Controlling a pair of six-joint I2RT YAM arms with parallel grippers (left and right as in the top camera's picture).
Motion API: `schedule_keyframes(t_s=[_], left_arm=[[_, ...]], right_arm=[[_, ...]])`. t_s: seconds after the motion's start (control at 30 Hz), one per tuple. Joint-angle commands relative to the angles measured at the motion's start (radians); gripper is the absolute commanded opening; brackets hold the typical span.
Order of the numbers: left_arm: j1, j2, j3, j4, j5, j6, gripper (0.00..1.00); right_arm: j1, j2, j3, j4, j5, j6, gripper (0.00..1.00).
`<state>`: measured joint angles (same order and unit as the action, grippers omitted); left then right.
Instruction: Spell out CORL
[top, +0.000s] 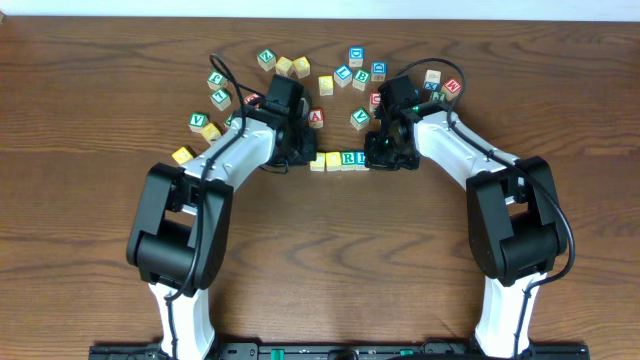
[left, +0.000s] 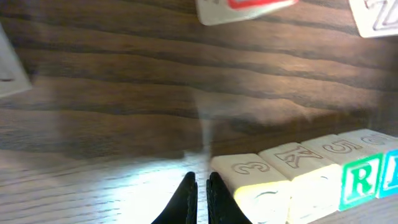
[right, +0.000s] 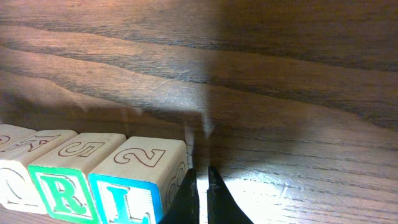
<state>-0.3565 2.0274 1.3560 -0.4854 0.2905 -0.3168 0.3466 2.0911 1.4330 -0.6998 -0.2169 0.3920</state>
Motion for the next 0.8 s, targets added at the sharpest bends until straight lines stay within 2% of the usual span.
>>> schedule_keyframes(t_s=[0.0, 0.77], left_arm=[[-0.011, 0.021, -0.008, 0.002, 0.017, 0.016, 0.08], [-0.011, 0.021, -0.008, 0.002, 0.016, 0.016, 0.08]], right_arm=[[0.015, -0.007, -0.004, 0.001, -0.002, -0.016, 0.01], [0.032, -0.007, -0.003, 0.033, 0.019, -0.054, 0.04]])
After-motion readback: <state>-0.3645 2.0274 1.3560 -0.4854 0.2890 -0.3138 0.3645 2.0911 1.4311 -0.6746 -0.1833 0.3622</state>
